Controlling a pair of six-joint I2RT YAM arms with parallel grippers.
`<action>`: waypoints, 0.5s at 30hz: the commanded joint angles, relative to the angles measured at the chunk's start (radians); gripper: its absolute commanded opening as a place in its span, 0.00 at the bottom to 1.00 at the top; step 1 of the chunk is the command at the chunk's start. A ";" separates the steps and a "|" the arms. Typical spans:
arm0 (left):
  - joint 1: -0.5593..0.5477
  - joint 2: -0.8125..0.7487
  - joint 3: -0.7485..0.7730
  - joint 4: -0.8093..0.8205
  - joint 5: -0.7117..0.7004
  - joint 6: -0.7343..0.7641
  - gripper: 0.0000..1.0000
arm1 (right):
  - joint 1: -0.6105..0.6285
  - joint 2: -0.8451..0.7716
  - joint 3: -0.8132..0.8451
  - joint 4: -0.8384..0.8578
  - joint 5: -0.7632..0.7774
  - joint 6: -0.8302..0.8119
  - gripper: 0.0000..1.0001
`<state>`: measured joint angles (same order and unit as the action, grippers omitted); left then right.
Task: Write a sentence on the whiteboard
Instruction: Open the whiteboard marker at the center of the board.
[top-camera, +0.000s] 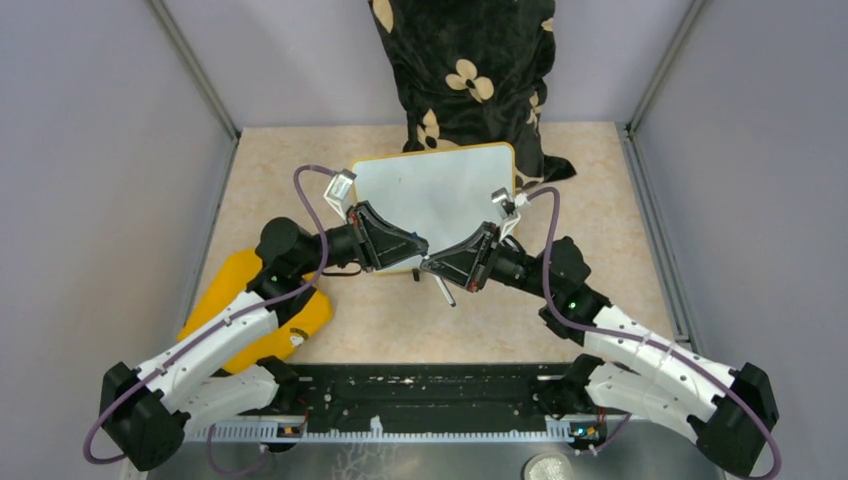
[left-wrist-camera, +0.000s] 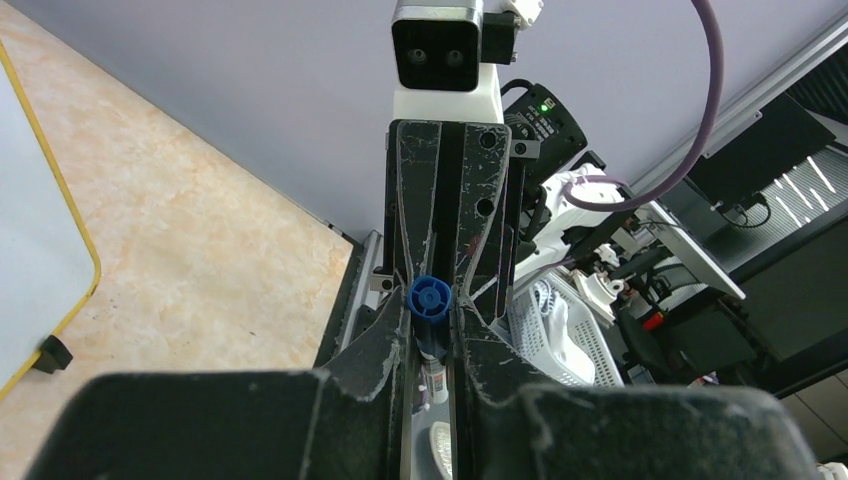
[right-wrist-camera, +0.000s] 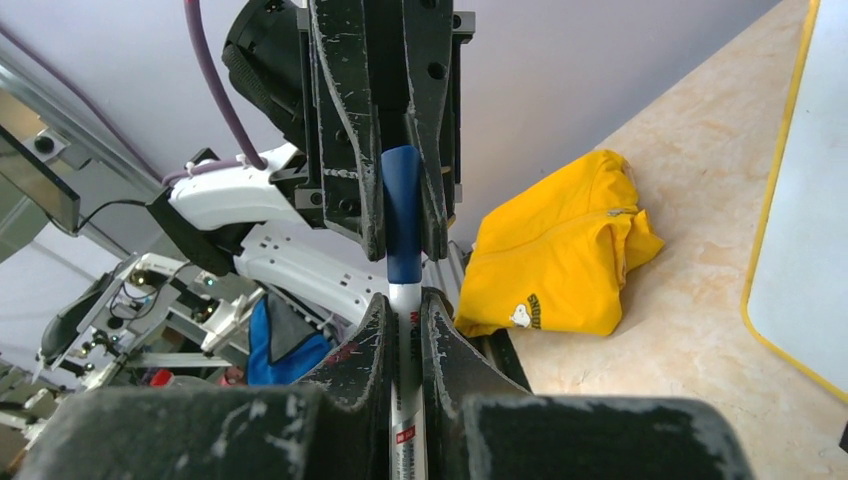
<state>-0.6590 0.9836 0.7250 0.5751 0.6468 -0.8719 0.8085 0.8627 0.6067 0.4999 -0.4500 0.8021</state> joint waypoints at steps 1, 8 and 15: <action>0.038 -0.017 0.003 0.081 -0.138 0.003 0.00 | -0.003 -0.077 -0.021 -0.062 -0.032 -0.022 0.00; 0.039 -0.019 -0.020 0.094 -0.156 -0.018 0.00 | -0.003 -0.110 -0.025 -0.099 -0.022 -0.026 0.00; 0.039 -0.034 -0.029 0.083 -0.172 -0.017 0.00 | -0.003 -0.129 -0.024 -0.116 -0.019 -0.026 0.00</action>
<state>-0.6662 0.9844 0.6964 0.5758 0.6327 -0.9146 0.8085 0.7990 0.5953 0.4076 -0.4110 0.7773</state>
